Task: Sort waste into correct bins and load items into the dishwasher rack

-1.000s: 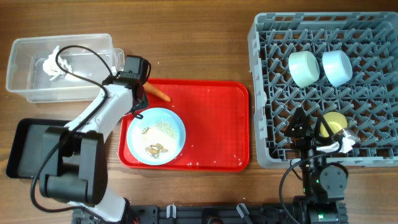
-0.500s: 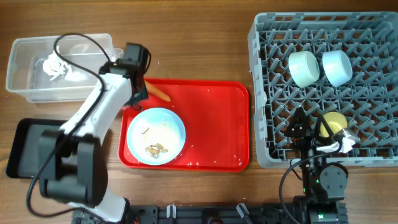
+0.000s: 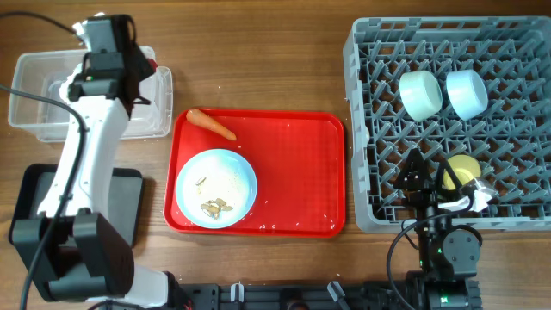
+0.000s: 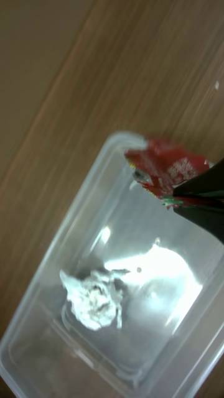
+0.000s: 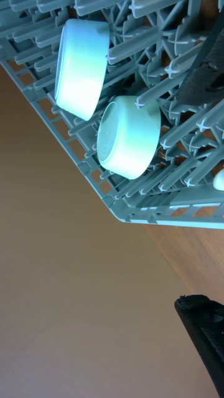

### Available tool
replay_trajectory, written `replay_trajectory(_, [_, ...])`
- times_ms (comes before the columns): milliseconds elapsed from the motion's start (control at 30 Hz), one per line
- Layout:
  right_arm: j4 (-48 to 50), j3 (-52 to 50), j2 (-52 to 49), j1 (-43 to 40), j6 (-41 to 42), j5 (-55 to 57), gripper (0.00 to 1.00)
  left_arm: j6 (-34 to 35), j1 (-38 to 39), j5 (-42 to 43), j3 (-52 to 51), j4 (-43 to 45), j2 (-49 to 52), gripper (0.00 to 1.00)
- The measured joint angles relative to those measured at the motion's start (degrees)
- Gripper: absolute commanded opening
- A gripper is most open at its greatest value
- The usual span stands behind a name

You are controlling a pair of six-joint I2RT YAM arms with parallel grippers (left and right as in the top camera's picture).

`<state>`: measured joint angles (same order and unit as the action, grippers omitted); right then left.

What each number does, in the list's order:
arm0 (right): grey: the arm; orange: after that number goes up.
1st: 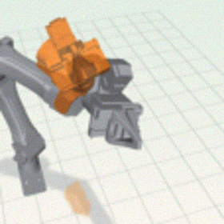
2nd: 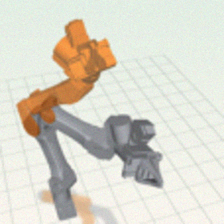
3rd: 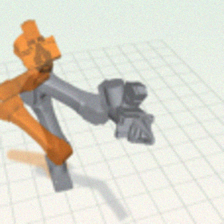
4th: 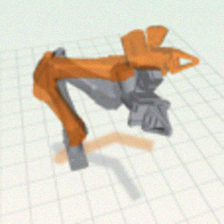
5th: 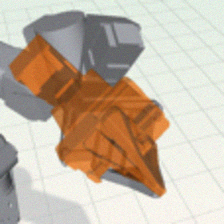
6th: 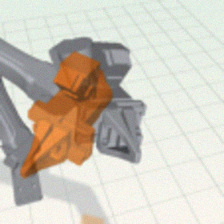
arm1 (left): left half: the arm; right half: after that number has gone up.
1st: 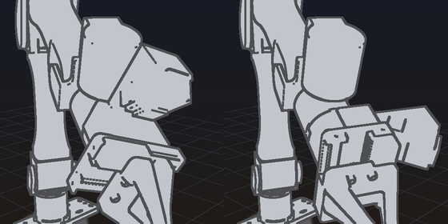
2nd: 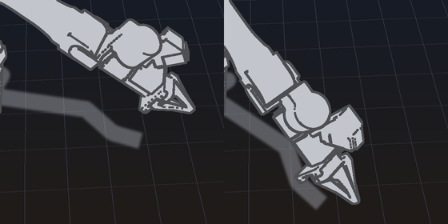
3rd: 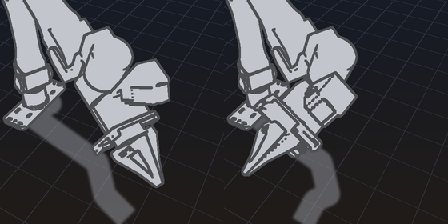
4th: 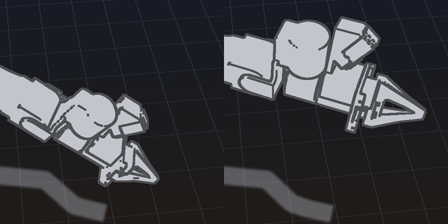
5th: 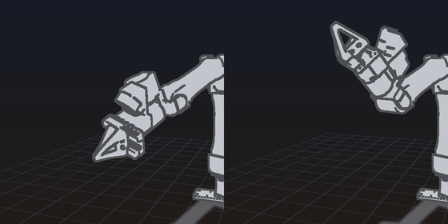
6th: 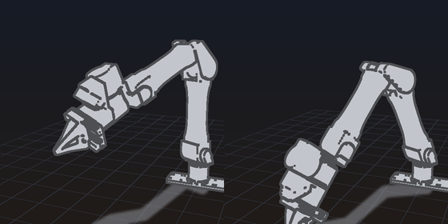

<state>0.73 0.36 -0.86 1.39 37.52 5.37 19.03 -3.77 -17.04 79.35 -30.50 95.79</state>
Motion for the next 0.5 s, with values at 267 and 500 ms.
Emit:
replay_trajectory(267, [0.0, 0.0, 0.0, 0.0, 0.0, 0.0, 1.0, -2.1, -2.6, 4.6, 0.0, -2.2, 2.0, 0.64])
replay_trajectory(500, [0.0, 0.0, 0.0, 0.0, 0.0, 0.0, 1.0, -5.7, 5.0, 22.2, 0.0, -8.9, 2.0, 0.68])
